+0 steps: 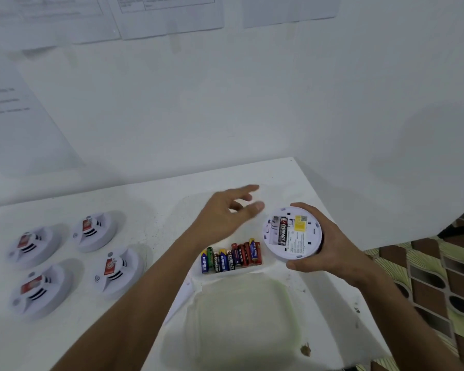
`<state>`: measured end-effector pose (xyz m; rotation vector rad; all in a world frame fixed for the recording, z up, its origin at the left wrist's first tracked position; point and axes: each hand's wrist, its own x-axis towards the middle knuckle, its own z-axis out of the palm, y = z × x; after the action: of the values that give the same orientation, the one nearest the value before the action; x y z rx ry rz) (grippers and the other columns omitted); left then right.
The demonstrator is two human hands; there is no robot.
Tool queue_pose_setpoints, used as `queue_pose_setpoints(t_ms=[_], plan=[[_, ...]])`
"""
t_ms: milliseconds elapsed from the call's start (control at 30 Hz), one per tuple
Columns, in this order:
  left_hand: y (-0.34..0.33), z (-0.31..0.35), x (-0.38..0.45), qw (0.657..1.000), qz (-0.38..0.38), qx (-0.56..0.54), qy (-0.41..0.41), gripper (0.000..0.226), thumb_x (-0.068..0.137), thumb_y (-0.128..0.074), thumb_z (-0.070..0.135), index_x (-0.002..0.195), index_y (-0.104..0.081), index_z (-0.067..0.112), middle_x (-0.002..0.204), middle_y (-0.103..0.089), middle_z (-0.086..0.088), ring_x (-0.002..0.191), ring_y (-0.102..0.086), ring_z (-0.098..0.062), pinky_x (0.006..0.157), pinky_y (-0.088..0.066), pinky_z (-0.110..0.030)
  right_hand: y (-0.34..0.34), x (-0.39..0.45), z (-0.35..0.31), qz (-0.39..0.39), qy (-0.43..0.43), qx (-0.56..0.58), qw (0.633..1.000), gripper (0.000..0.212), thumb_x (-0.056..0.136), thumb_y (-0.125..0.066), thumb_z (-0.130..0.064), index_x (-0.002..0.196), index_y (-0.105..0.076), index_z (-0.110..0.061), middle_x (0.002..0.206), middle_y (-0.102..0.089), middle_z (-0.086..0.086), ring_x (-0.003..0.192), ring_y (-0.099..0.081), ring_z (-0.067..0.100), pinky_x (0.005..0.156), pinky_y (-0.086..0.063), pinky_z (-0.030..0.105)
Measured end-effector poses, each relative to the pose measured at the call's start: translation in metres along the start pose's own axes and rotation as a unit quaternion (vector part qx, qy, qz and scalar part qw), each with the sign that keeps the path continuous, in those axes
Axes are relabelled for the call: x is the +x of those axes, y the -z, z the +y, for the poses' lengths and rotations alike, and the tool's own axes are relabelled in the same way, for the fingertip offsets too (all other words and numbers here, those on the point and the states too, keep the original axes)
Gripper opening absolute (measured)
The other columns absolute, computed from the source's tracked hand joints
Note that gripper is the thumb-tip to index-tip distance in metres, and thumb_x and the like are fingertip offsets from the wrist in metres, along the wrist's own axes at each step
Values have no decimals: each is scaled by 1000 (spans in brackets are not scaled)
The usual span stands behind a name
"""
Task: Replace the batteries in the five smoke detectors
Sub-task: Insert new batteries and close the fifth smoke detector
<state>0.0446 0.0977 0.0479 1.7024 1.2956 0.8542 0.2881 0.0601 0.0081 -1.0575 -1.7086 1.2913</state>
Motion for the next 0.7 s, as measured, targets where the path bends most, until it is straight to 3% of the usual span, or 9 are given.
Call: queue_pose_setpoints(t_ms=[67,133,267,367,433,533,667,700], plan=[[2,-10,17,999,40,27,26,43,85,-66,50,126,-60,40,109,-67,12,81,-62,-6,81,-50,-27,2,-3,3,1,-6,-5,1000,92,55,-89,-4,135,-47,-24,124,-61,-8,120,-58,15,91,-56,29],[1,-19,32,995,43,71,55,41,87,-64,47,126,-61,35,107,-68,8,88,-63,-12,88,-48,-29,2,-4,5,1,-12,-7,1000,92,56,-89,-4,135,-47,-23,125,-61,-8,121,-58,15,91,-55,29],[-4,-32,59,978,-12,177,113,45,91,-62,41,131,-59,21,123,-64,-5,113,-59,-20,91,-41,-25,3,-5,8,1,-25,-5,1000,92,57,-90,-4,135,-47,-26,126,-60,-8,122,-57,15,93,-56,32],[-11,-42,75,959,-64,231,151,53,90,-63,40,135,-54,14,141,-52,-5,127,-50,-21,97,-39,-27,5,-4,10,9,-32,-6,999,93,57,-90,-4,136,-46,-26,127,-60,-9,122,-57,14,94,-54,29],[-14,-46,80,951,-84,251,160,49,90,-62,38,133,-58,13,142,-52,-4,128,-49,-21,95,-39,-24,6,-2,11,13,-34,-7,999,94,56,-90,-4,136,-46,-24,127,-60,-8,122,-58,14,95,-54,30],[-16,-46,84,951,-91,255,149,35,90,-64,32,119,-68,12,130,-62,-4,118,-56,-20,84,-39,-21,7,-1,12,18,-37,-10,999,95,55,-91,-5,137,-46,-24,127,-60,-8,121,-58,14,96,-54,31],[-13,-48,82,970,-39,169,169,25,81,-75,24,101,-73,10,89,-73,-8,67,-67,-15,57,-52,-22,5,2,12,17,-38,-13,999,95,55,-91,-4,136,-46,-23,126,-60,-9,121,-58,13,94,-54,27],[-12,-47,79,975,-22,143,171,22,79,-76,20,98,-71,10,85,-74,-10,62,-68,-15,55,-56,-25,4,3,11,15,-37,-13,999,94,56,-91,-3,136,-46,-24,126,-60,-10,120,-58,12,93,-54,25]])
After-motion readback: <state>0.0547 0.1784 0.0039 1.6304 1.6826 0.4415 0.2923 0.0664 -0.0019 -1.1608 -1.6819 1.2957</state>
